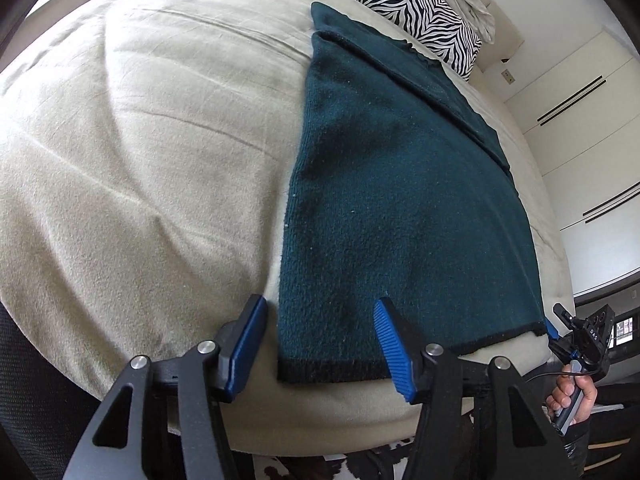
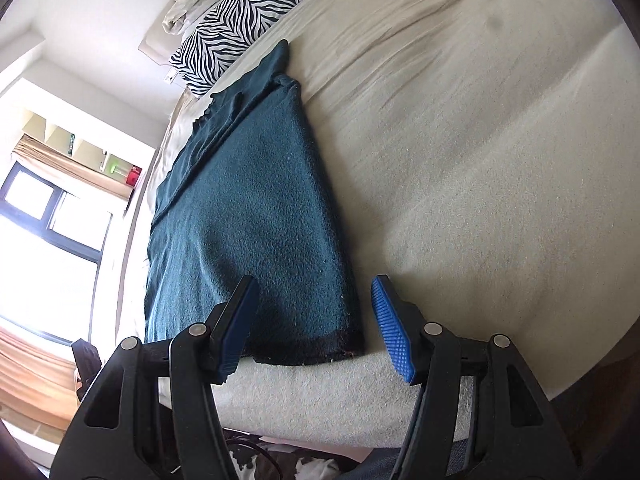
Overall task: Fold small clothes
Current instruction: 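Move both open grippers to the hem of the folded strip, then grasp the hem with both grippers and fold it up toward the collar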
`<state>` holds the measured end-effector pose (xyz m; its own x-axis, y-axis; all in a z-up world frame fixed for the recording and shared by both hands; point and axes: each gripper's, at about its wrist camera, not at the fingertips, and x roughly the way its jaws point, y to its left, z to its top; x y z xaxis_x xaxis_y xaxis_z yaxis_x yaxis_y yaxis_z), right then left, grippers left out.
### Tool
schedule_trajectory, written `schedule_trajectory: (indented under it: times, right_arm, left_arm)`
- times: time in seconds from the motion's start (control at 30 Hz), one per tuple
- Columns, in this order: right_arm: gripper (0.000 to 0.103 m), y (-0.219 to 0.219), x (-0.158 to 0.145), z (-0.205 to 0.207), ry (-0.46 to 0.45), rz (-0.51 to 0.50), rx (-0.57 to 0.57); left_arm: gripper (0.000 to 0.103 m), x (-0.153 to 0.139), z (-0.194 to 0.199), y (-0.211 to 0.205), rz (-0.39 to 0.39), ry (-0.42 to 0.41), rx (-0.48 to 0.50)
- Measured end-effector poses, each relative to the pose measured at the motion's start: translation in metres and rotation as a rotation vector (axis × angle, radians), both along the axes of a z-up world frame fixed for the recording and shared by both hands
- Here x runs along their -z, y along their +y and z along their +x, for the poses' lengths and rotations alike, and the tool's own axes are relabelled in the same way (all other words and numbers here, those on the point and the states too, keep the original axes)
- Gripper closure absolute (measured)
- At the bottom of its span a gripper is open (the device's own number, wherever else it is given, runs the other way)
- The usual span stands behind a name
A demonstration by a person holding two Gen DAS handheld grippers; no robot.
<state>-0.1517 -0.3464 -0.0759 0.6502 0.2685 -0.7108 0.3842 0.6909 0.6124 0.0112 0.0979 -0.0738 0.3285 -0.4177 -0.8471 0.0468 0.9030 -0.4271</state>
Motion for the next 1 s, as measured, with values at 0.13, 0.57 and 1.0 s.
schedule_trajectory:
  times: [0.13, 0.57, 1.0]
  right_arm:
    - [0.047, 0.003, 0.000, 0.003, 0.020, 0.012, -0.014]
    - [0.096, -0.008, 0.012, -0.008, 0.066, 0.063, 0.013]
    - [0.096, 0.004, -0.032, 0.008, -0.112, 0.213, -0.063]
  left_arm:
    - [0.088, 0.004, 0.001, 0.006, 0.012, 0.017, -0.030]
    - [0.096, -0.005, -0.004, 0.024, -0.113, 0.027, -0.059]
    - [0.097, -0.059, 0.006, 0.064, -0.461, -0.070, -0.166]
